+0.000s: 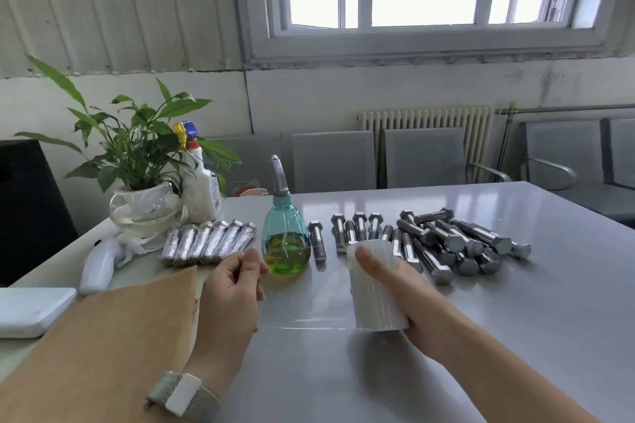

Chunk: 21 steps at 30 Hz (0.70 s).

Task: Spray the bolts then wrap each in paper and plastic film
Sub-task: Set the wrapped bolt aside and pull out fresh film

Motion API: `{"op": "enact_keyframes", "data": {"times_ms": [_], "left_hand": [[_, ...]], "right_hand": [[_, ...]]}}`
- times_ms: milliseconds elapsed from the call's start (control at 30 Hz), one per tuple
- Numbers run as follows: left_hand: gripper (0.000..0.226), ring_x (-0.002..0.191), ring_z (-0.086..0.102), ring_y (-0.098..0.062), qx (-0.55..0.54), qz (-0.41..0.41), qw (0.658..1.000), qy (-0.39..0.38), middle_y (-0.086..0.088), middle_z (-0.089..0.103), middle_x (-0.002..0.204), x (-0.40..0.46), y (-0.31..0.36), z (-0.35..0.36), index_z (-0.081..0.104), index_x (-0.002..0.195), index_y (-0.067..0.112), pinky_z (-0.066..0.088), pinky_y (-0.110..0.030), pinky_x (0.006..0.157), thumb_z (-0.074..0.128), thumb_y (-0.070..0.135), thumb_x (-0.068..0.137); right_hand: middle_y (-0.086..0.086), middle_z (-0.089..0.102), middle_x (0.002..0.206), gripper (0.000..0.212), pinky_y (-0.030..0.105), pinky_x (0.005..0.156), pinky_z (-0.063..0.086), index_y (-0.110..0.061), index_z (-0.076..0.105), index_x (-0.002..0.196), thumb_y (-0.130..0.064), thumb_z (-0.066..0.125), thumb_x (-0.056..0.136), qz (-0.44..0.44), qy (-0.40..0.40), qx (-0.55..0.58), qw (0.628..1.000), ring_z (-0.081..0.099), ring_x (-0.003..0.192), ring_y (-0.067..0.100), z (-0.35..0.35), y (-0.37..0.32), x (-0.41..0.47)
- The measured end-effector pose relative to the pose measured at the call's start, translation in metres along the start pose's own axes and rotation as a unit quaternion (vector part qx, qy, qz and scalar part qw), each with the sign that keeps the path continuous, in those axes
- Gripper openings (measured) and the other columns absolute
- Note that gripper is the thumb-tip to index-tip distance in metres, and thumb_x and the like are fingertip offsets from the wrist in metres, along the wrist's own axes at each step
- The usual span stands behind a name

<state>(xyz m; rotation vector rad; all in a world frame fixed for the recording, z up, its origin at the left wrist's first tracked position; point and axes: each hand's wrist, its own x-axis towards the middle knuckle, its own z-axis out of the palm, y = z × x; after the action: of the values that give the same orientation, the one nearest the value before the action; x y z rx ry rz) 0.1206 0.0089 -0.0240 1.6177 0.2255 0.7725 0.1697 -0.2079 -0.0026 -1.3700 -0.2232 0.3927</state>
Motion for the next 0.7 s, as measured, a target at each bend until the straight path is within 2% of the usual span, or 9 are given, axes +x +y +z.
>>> {"op": "enact_keyframes", "data": {"times_ms": [100, 200, 267, 333, 400, 467, 533, 633, 700], "left_hand": [[0.039, 0.030, 0.029, -0.010, -0.070, -0.061, 0.995, -0.042, 0.003, 0.043, 0.048, 0.006, -0.003, -0.005, 0.065, 0.065, 0.021, 0.025, -0.018, 0.034, 0.052, 0.036, 0.099], [0.035, 0.027, 0.026, -0.010, -0.116, -0.091, 0.987, -0.058, -0.001, 0.041, 0.047, 0.014, -0.005, -0.012, 0.062, 0.072, 0.010, 0.022, -0.015, 0.033, 0.052, 0.031, 0.099], [0.034, 0.027, 0.024, -0.009, -0.122, -0.094, 0.986, -0.059, -0.002, 0.041, 0.046, 0.019, -0.006, -0.016, 0.061, 0.074, 0.007, 0.021, -0.014, 0.033, 0.053, 0.029, 0.099], [0.035, 0.027, 0.025, -0.010, -0.117, -0.085, 0.987, -0.068, -0.002, 0.042, 0.046, 0.022, -0.006, -0.019, 0.062, 0.073, 0.008, 0.021, -0.014, 0.034, 0.054, 0.030, 0.098], [0.036, 0.028, 0.027, -0.010, -0.095, -0.079, 0.989, -0.077, -0.002, 0.044, 0.047, 0.023, -0.006, -0.021, 0.063, 0.073, 0.009, 0.022, -0.016, 0.034, 0.054, 0.032, 0.098], [0.037, 0.030, 0.030, -0.011, -0.053, -0.070, 0.993, -0.077, -0.003, 0.047, 0.047, 0.023, -0.005, -0.023, 0.063, 0.072, 0.011, 0.024, -0.017, 0.034, 0.054, 0.035, 0.098], [0.038, 0.032, 0.032, -0.011, -0.002, -0.051, 0.996, -0.069, -0.003, 0.049, 0.046, 0.023, -0.003, -0.025, 0.063, 0.070, 0.012, 0.025, -0.018, 0.032, 0.054, 0.036, 0.098], [0.039, 0.031, 0.034, -0.009, 0.059, -0.018, 0.997, -0.035, -0.002, 0.048, 0.043, 0.024, -0.002, -0.029, 0.061, 0.069, 0.010, 0.027, -0.019, 0.033, 0.053, 0.034, 0.099], [0.040, 0.031, 0.037, -0.007, 0.098, -0.005, 0.995, -0.014, 0.000, 0.048, 0.041, 0.025, -0.003, -0.031, 0.060, 0.068, 0.011, 0.029, -0.022, 0.039, 0.052, 0.034, 0.099]], "right_hand": [[0.010, 0.073, 0.095, 0.061, 0.031, 0.061, 0.056, -0.012, 0.066, 0.119, -0.047, 0.073, 0.070, 0.062, -0.047, 0.046, 0.996, 0.071, 0.080, 0.020, -0.013, -0.002, 0.002], [0.014, 0.072, 0.099, 0.058, 0.035, 0.066, 0.058, -0.010, 0.069, 0.115, -0.036, 0.085, 0.066, 0.073, -0.086, 0.037, 0.993, 0.071, 0.086, 0.025, -0.020, -0.004, 0.003], [0.012, 0.072, 0.090, 0.061, 0.037, 0.067, 0.058, -0.010, 0.069, 0.108, -0.039, 0.090, 0.058, 0.060, -0.076, 0.025, 0.995, 0.071, 0.080, 0.024, -0.024, -0.003, 0.004], [0.011, 0.070, 0.086, 0.068, 0.046, 0.072, 0.059, -0.011, 0.066, 0.109, -0.036, 0.093, 0.051, 0.043, -0.061, 0.024, 0.997, 0.069, 0.081, 0.025, -0.027, -0.001, 0.006], [0.014, 0.070, 0.091, 0.072, 0.054, 0.080, 0.057, -0.009, 0.063, 0.112, -0.031, 0.094, 0.050, 0.029, -0.056, 0.023, 0.998, 0.069, 0.088, 0.031, -0.028, -0.001, 0.008], [0.018, 0.071, 0.095, 0.070, 0.049, 0.074, 0.060, -0.006, 0.062, 0.113, -0.030, 0.092, 0.055, 0.023, -0.058, 0.015, 0.998, 0.070, 0.087, 0.035, -0.027, -0.002, 0.009], [0.018, 0.070, 0.091, 0.062, 0.041, 0.067, 0.059, -0.005, 0.062, 0.111, -0.029, 0.088, 0.061, 0.034, -0.065, 0.023, 0.997, 0.069, 0.080, 0.034, -0.028, -0.003, 0.009], [0.017, 0.068, 0.092, 0.045, 0.042, 0.070, 0.059, -0.006, 0.074, 0.104, -0.025, 0.079, 0.063, 0.085, -0.107, 0.050, 0.989, 0.067, 0.081, 0.032, -0.037, -0.009, 0.009], [0.017, 0.066, 0.095, 0.046, 0.042, 0.069, 0.058, -0.006, 0.073, 0.106, -0.025, 0.073, 0.065, 0.092, -0.115, 0.044, 0.988, 0.066, 0.082, 0.031, -0.043, -0.011, 0.009]]}}
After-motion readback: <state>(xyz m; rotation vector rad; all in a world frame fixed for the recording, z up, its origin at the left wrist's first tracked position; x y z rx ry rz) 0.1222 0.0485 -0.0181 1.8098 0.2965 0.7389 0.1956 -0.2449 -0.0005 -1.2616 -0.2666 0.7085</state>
